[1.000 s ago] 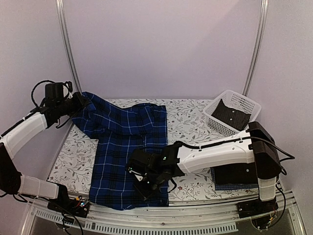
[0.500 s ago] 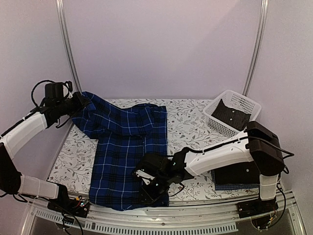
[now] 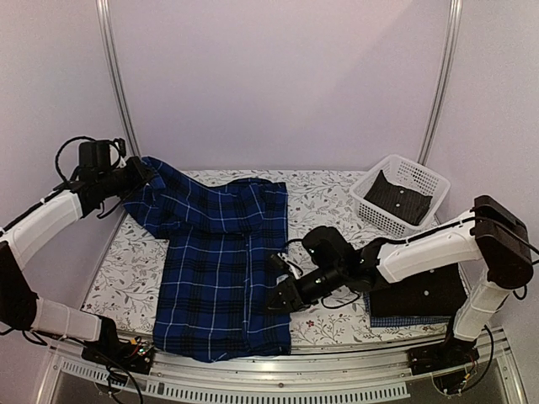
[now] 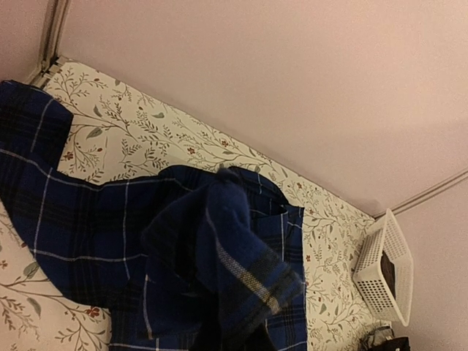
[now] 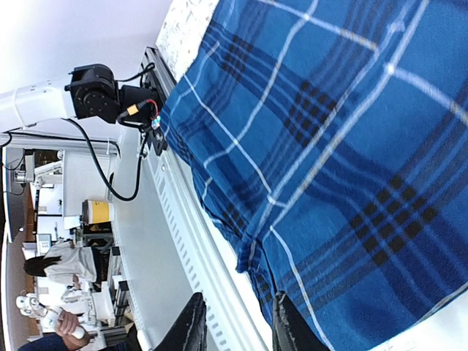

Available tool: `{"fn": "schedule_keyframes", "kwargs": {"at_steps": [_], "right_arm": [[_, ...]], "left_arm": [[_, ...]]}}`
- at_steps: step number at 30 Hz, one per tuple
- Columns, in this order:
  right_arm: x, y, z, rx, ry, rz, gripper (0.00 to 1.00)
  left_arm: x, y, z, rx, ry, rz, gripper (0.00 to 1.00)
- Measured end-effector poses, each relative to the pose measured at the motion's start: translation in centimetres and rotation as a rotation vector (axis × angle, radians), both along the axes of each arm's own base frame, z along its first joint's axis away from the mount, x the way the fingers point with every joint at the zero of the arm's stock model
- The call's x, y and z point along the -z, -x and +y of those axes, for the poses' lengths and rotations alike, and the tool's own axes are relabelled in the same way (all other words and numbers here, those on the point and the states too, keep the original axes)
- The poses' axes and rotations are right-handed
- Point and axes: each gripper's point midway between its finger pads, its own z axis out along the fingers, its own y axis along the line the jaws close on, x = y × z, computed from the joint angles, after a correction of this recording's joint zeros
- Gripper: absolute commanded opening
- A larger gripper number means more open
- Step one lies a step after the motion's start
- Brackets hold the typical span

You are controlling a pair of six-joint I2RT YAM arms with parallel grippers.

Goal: Fold and stack the long sleeve shirts
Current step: Smooth out the 1/3-folded shirt at the center of the board, then fold the sleeve of the 1/3-folded shirt.

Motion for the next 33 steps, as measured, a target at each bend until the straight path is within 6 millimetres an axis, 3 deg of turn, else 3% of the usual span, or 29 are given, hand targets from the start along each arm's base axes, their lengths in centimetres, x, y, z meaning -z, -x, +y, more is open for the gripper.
{"fn": "schedule_keyframes", "kwargs": {"at_steps": [6,10,15,19,23,27,30,33], "right_arm": [[4.8,3.4,-2.9,-0.013,0.05,0.157,0.28],[6.4,4.3,-3.9,-0.004,0.072,0.217,0.27],[6.4,4.2,-3.7,0.003,0.075,0.236,0.27],[4.3,3.3,-2.8,0.014,0.07,0.195,0.29],[-0.5,1.0,-1.1,0.033,0.0,0.095,0.31],[-4.7,-2.8,0.1,0.081,-0.069,-0.006,0.31],[-7.3,-7.3,0.5,0.153,-0.102,-0.085,0.31],[-9.3,-13.4,1.2,0.242,-0.134,-0.167,0.29]], "left_arm": [[-0.4,-0.2,0.0,0.002,-0.003,-0.005,0.0],[-0.7,-0.3,0.0,0.006,-0.009,-0.013,0.0],[-0.9,-0.2,-0.2,0.019,-0.01,-0.016,0.0],[-1.1,0.3,-0.4,0.028,-0.007,-0.013,0.0],[-2.6,1.7,-0.7,0.047,0.002,-0.046,0.0],[-2.8,3.5,-1.2,0.07,0.017,-0.062,0.0],[-1.6,5.4,-1.6,0.078,0.031,-0.038,0.0],[-0.5,6.7,-1.5,0.069,0.043,-0.007,0.0]]}}
